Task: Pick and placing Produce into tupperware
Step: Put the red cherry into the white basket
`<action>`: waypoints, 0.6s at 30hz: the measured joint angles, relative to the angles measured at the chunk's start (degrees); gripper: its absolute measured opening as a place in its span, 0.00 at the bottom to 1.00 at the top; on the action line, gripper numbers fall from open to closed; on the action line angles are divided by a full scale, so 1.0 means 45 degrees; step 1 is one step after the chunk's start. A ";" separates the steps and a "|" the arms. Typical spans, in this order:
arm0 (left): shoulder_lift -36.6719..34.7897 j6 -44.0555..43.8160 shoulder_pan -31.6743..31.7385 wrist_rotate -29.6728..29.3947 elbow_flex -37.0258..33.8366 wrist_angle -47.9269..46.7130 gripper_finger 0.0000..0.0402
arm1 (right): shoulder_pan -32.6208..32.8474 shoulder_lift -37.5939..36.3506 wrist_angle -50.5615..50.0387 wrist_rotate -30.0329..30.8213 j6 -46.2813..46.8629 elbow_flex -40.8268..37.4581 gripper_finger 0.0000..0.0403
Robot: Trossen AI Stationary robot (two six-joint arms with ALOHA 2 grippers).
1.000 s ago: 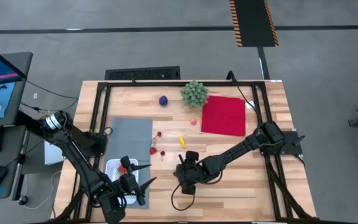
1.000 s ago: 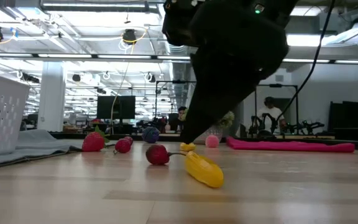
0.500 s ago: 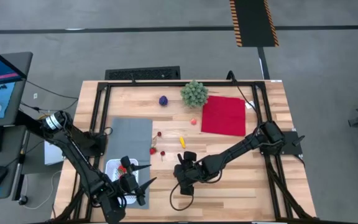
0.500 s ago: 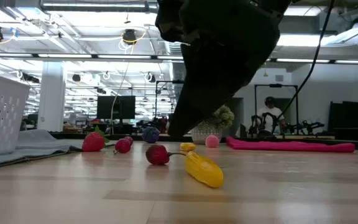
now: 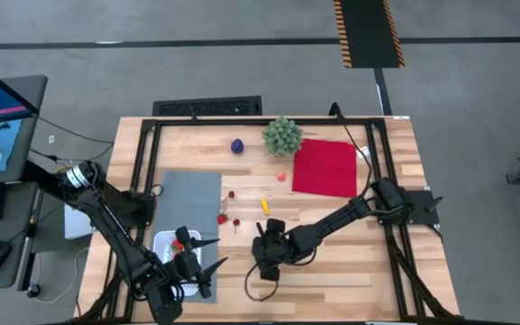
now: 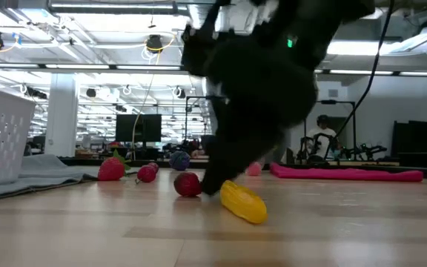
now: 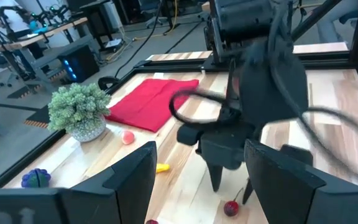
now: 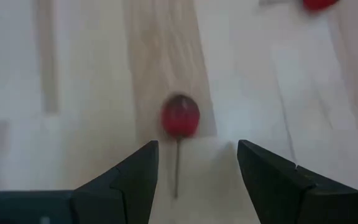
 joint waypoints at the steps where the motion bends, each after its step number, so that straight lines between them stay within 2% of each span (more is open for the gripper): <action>1: 0.0000 0.0000 0.0000 0.0007 0.0000 -0.0005 0.59 | -0.0004 0.0048 0.0218 -0.0102 -0.0005 0.0010 0.60; 4: 0.0000 0.0000 0.0026 0.0009 0.0000 -0.0011 0.59 | -0.0005 0.0078 0.0208 -0.0408 -0.0088 -0.0010 0.55; 6: 0.0005 0.0000 0.0025 0.0009 0.0000 -0.0022 0.59 | -0.0012 0.0087 0.0194 -0.0428 -0.0033 -0.0010 0.48; 13: 0.0005 0.0279 0.0192 0.0248 0.0000 -0.0024 0.59 | -0.0029 0.0087 0.0616 -0.0353 -0.0756 -0.0020 0.06; 18: -0.0049 0.1208 0.0225 0.0700 0.0000 -0.0027 0.59 | -0.0195 0.0087 0.0645 -0.0064 -0.1106 0.0499 0.07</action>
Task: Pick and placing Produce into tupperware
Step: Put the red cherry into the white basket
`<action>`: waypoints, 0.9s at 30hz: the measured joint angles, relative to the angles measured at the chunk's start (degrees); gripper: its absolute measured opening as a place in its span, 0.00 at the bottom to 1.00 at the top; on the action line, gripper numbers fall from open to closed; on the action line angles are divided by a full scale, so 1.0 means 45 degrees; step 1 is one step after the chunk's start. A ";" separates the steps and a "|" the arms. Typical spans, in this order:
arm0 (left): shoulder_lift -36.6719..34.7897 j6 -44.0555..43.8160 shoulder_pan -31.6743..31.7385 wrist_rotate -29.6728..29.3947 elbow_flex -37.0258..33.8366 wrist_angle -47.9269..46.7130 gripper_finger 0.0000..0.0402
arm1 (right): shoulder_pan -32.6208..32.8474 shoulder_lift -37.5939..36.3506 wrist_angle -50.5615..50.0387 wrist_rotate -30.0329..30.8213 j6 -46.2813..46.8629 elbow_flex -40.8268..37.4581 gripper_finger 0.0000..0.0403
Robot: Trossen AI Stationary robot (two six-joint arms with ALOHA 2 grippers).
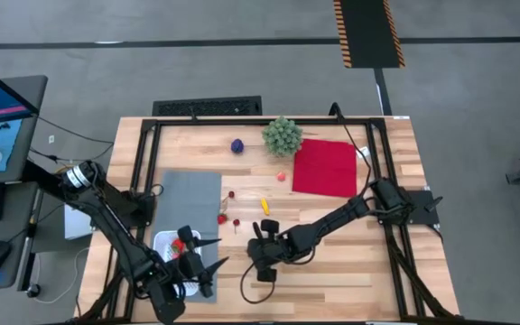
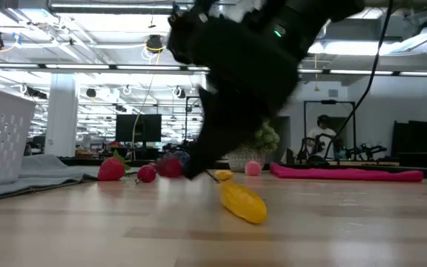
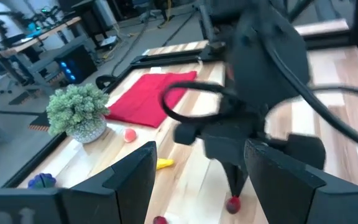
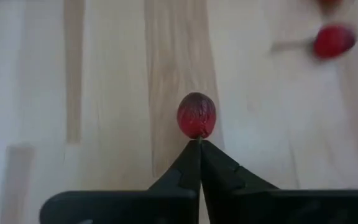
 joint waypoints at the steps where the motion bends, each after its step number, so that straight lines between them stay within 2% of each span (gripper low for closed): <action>1: -0.0076 0.0136 -0.0034 0.0051 0.0000 -0.0002 0.59 | -0.0045 0.0000 0.0039 0.0036 -0.0169 0.0142 0.07; 5: -0.0723 0.0606 -0.0421 0.0094 0.0116 -0.0075 0.59 | -0.0181 -0.0002 0.0102 0.0376 -0.1181 0.1067 0.03; 8: -0.1167 0.1035 -0.0949 -0.0174 0.0401 -0.0049 0.59 | -0.0283 -0.0010 0.0645 0.0365 -0.2015 0.1865 0.04; 12: -0.1529 0.1748 -0.1655 -0.0976 0.0878 0.0043 0.59 | -0.0511 -0.0010 0.1942 -0.0698 -0.2711 0.2585 0.06; 18: -0.1734 0.2122 -0.2723 -0.2161 0.1343 0.0056 0.59 | -0.0930 -0.0010 0.4206 -0.1803 -0.3307 0.2653 0.03; 23: -0.1726 0.2226 -0.3360 -0.3019 0.1360 0.0047 0.59 | -0.1219 -0.0010 0.5205 -0.2509 -0.3298 0.2653 0.06; 27: -0.1724 0.2251 -0.3649 -0.3594 0.1360 0.0040 0.59 | -0.1439 -0.0010 0.5894 -0.3308 -0.3301 0.2653 0.03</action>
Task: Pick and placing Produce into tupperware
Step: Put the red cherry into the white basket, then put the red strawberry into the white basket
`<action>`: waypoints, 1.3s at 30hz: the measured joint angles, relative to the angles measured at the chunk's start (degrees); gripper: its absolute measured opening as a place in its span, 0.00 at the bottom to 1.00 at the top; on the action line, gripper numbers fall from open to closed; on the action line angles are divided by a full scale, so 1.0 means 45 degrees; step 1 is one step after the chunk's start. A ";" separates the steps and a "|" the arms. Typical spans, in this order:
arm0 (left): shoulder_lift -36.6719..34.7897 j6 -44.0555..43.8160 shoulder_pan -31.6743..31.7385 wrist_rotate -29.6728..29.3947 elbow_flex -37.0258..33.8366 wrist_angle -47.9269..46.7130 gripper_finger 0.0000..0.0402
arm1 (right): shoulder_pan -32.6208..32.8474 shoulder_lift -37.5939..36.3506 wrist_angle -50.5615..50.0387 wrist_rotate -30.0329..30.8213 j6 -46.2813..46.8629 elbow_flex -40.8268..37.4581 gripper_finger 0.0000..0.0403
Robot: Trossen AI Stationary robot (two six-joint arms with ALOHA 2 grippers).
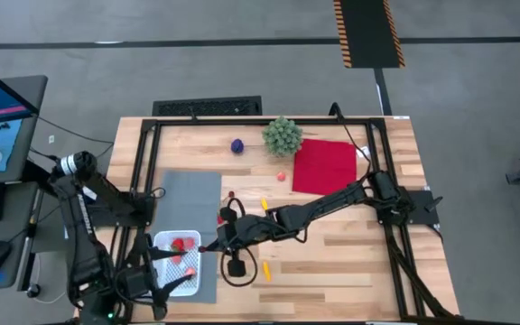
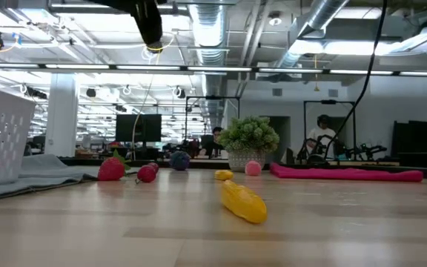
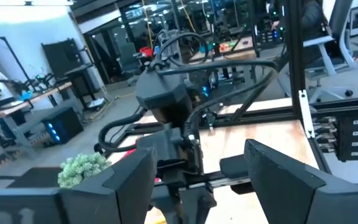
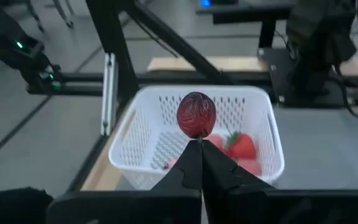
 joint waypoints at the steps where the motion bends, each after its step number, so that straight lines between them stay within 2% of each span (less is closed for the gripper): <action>1: 0.0000 0.0000 -0.0024 -0.0071 0.0000 -0.0005 0.59 | -0.0008 0.0075 0.0249 -0.0027 -0.0042 0.0011 0.03; 5: 0.0000 0.0140 -0.0030 -0.0083 0.0005 -0.0016 0.59 | -0.0192 0.1092 0.0025 -0.0391 0.0109 0.1049 0.03; 14: 0.0005 0.0092 -0.0025 0.0288 0.0010 -0.0085 0.59 | -0.0397 0.4312 -0.3188 -0.0672 -0.0352 0.6128 0.05; 18: 0.0005 0.0043 -0.0025 0.0393 0.0010 -0.0085 0.59 | -0.0400 0.4973 -0.4096 -0.0681 -0.0348 0.7372 0.15; 24: 0.0005 -0.0197 -0.0025 0.0614 0.0010 -0.0085 0.59 | -0.0621 0.5010 -0.4803 -0.0666 -0.0553 0.7582 0.37; 28: 0.0005 -0.0189 -0.0025 0.0695 0.0010 -0.0080 0.59 | -0.0636 0.4692 -0.5433 -0.0669 -0.1086 0.7572 0.45; 35: 0.0005 -0.0469 -0.0025 0.0727 0.0010 -0.0152 0.59 | -0.0623 0.3472 -1.1199 -0.0205 -0.1165 0.7574 0.46; 39: 0.0005 -0.1576 0.0172 0.2219 0.0010 -0.1088 0.59 | -0.0422 0.2716 -1.3832 0.0352 -0.0797 0.7572 0.44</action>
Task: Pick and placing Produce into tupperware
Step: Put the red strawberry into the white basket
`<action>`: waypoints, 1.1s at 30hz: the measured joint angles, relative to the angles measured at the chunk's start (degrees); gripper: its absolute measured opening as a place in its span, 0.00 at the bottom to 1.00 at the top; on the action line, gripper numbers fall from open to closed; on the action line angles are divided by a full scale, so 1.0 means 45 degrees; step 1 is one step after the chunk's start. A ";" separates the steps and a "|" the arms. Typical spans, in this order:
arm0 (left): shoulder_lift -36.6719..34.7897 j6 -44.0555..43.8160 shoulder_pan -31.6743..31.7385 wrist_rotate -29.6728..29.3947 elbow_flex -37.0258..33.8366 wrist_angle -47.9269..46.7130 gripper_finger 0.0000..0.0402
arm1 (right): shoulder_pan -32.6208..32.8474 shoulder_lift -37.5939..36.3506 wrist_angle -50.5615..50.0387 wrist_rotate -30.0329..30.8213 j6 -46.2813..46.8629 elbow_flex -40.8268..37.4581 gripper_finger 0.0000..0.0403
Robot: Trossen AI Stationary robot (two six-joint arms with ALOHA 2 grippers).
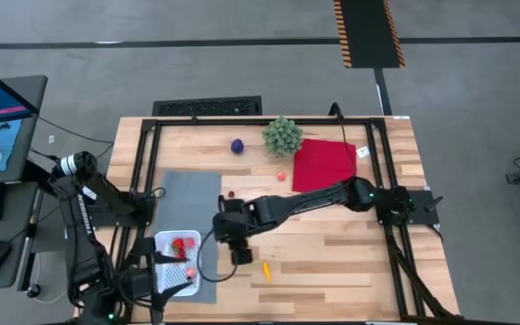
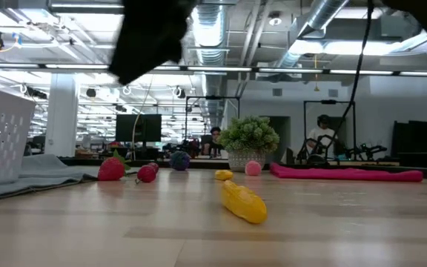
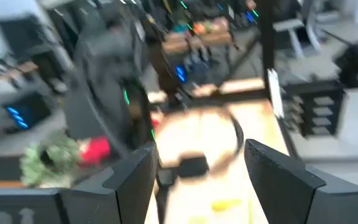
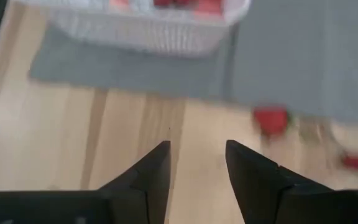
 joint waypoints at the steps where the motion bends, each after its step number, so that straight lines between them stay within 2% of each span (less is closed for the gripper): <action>1: 0.0000 -0.0423 0.0077 0.0371 0.0000 -0.0346 0.59 | 0.0114 -0.0231 -0.0382 0.0169 0.0059 0.0000 0.43; 7: 0.0000 -0.2708 0.0171 0.0959 0.0000 -0.2562 0.59 | 0.0923 -0.2331 -0.1656 0.1248 0.0318 -0.0005 0.42; 9: 0.0000 -0.3939 0.0367 0.1149 0.0000 -0.3629 0.59 | 0.1337 -0.3207 -0.1842 0.1959 0.0594 -0.0102 0.42; 14: 0.0000 -0.6479 0.1418 0.2659 0.0000 -0.6350 0.58 | 0.2698 -0.5160 -0.2404 0.4170 0.1690 -0.0529 0.43; 17: 0.0000 -0.6855 0.2349 0.3508 0.0000 -0.7158 0.57 | 0.3658 -0.6132 -0.2449 0.5539 0.2461 -0.1185 0.43; 21: -0.0002 -0.6652 0.3957 0.5293 -0.0010 -0.7677 0.55 | 0.5080 -0.6931 -0.2465 0.7193 0.3612 -0.2561 0.42; 26: -0.0010 -0.4823 0.6064 0.7438 -0.0345 -0.7032 0.51 | 0.6840 -0.7531 -0.2137 0.9841 0.5433 -0.5085 0.42; 29: -0.0010 -0.3047 0.7328 0.8369 -0.0645 -0.5543 0.48 | 0.7930 -0.7900 -0.1555 1.1272 0.6534 -0.6697 0.42; 33: -0.0013 -0.0863 0.9091 1.0107 -0.1302 -0.3295 0.43 | 0.9435 -0.8604 -0.1352 1.2161 0.8955 -0.8366 0.42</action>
